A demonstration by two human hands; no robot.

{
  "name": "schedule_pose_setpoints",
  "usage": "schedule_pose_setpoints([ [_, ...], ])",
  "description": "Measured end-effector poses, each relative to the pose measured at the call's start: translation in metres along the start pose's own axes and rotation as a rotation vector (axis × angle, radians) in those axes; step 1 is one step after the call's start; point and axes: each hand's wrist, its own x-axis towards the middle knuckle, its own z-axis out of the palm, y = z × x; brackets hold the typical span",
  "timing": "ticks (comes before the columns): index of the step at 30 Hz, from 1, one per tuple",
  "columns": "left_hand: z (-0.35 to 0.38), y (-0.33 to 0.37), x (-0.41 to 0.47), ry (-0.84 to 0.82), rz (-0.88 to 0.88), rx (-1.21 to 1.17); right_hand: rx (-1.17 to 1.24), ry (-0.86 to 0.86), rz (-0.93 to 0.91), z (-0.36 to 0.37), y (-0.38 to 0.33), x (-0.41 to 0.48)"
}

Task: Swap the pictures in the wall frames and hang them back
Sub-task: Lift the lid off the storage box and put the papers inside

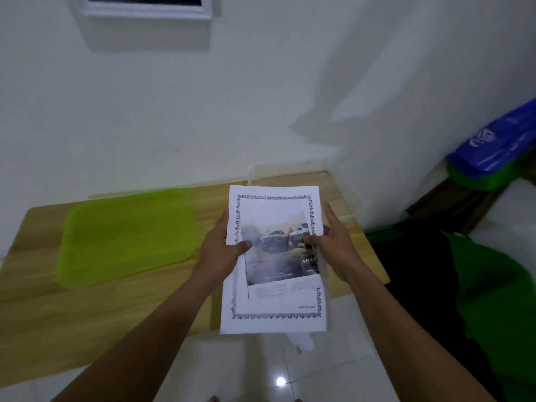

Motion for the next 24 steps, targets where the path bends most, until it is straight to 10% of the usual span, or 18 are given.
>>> schedule_pose_setpoints([
  [9,0.066,0.025,0.062,0.120,0.012,-0.045,-0.158,-0.042,-0.089,-0.055,-0.037,0.084],
  [19,0.147,0.030,0.123,0.399,-0.246,-0.042,-0.607,-0.515,-0.227,-0.090,-0.065,0.264],
  [24,0.120,0.005,0.145,0.308,-0.136,0.504,-0.859,-0.717,-0.318,-0.068,-0.067,0.332],
])
